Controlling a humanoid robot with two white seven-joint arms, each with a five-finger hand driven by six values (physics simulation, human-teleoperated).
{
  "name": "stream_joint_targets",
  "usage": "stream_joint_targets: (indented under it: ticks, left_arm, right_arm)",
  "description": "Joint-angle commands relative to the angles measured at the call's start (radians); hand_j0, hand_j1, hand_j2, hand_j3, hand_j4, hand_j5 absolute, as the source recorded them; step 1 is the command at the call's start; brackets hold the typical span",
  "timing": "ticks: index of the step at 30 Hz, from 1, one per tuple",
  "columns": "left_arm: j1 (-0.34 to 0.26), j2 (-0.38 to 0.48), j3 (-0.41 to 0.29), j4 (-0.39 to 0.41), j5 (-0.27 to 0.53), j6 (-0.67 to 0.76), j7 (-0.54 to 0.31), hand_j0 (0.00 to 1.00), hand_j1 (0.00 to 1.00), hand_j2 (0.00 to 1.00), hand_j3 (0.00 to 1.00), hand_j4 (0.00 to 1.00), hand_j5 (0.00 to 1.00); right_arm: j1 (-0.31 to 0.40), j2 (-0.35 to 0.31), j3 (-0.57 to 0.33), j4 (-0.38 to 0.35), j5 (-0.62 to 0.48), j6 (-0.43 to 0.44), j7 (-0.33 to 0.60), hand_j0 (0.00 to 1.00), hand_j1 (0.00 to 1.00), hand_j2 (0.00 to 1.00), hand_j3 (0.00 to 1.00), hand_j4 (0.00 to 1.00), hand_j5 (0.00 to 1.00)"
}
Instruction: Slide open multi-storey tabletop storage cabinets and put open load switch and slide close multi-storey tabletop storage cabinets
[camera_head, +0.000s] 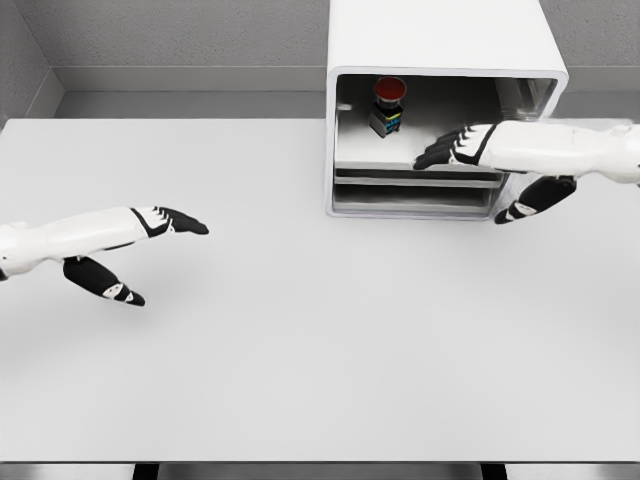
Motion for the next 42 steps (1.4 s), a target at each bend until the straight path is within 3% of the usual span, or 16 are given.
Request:
stream_joint_targets:
  ticks: [1, 2, 4, 9, 12, 25, 32, 42]
  left_arm:
    - [0.000, 0.001, 0.001, 0.000, 0.008, 0.002, 0.000, 1.00, 1.00, 1.00, 1.00, 1.00, 1.00]
    - [0.000, 0.001, 0.001, 0.000, 0.006, 0.002, 0.000, 1.00, 1.00, 1.00, 1.00, 1.00, 1.00]
    - [0.000, 0.001, 0.001, 0.002, 0.005, 0.002, 0.000, 1.00, 1.00, 1.00, 1.00, 1.00, 1.00]
    - [0.006, 0.004, -0.001, 0.032, 0.002, 0.002, -0.003, 1.00, 1.00, 1.00, 1.00, 1.00, 1.00]
    - [0.002, 0.000, 0.018, 0.106, 0.000, 0.002, -0.003, 1.00, 1.00, 1.00, 1.00, 1.00, 1.00]
    - [0.014, -0.017, 0.042, 0.101, -0.011, 0.002, -0.003, 1.00, 1.00, 1.00, 1.00, 1.00, 1.00]
    - [0.014, -0.019, 0.044, 0.101, -0.011, 0.002, -0.017, 1.00, 1.00, 1.00, 1.00, 1.00, 1.00]
    - [0.014, -0.023, 0.044, 0.104, -0.011, 0.002, -0.020, 1.00, 1.00, 1.00, 1.00, 1.00, 1.00]
  right_arm:
    - [0.000, -0.112, 0.022, -0.074, -0.010, 0.003, -0.023, 1.00, 1.00, 1.00, 1.00, 1.00, 1.00]
    - [0.005, -0.172, 0.059, -0.074, -0.010, 0.003, -0.057, 1.00, 1.00, 1.00, 1.00, 1.00, 1.00]
    - [0.005, -0.210, 0.107, -0.079, -0.007, 0.003, -0.068, 1.00, 1.00, 1.00, 1.00, 1.00, 1.00]
    - [0.003, -0.193, 0.196, -0.103, -0.001, 0.003, -0.068, 1.00, 1.00, 1.00, 1.00, 1.00, 1.00]
    - [0.000, -0.126, 0.214, -0.094, -0.004, 0.003, -0.062, 1.00, 1.00, 1.00, 1.00, 1.00, 1.00]
    - [-0.018, -0.050, 0.208, -0.083, -0.007, 0.003, -0.039, 1.00, 1.00, 1.00, 1.00, 1.00, 1.00]
    - [-0.054, 0.043, 0.213, 0.015, -0.004, 0.003, -0.011, 1.00, 1.00, 1.00, 1.00, 1.00, 1.00]
    - [-0.081, 0.105, 0.214, 0.102, -0.004, 0.003, 0.003, 1.00, 1.00, 1.00, 1.00, 1.00, 1.00]
